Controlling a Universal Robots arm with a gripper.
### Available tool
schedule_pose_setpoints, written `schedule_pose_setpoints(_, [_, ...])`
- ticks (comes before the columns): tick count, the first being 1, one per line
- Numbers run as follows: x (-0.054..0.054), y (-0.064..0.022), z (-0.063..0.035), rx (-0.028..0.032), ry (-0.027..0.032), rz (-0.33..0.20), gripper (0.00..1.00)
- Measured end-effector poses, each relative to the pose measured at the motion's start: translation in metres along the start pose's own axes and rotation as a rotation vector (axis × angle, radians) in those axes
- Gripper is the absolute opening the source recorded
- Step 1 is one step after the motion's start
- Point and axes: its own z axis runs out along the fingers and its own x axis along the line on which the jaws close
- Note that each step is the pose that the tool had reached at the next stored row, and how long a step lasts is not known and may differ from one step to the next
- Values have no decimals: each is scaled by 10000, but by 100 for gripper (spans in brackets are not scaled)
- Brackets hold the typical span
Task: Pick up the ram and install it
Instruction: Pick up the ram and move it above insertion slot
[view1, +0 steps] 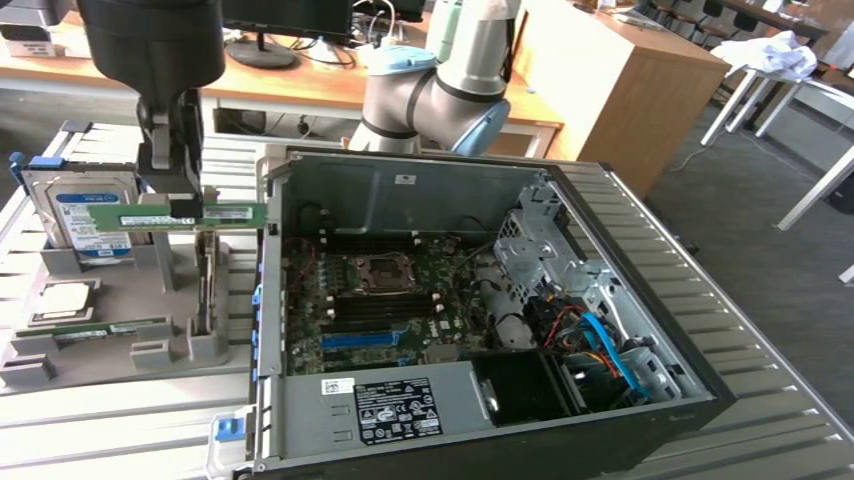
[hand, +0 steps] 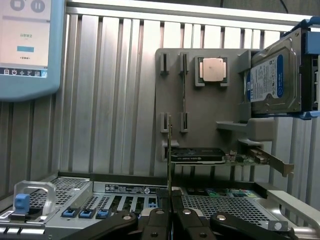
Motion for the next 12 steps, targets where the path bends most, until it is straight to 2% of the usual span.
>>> schedule_pose_setpoints(12, [4, -81, 0, -1, 1, 0, 12])
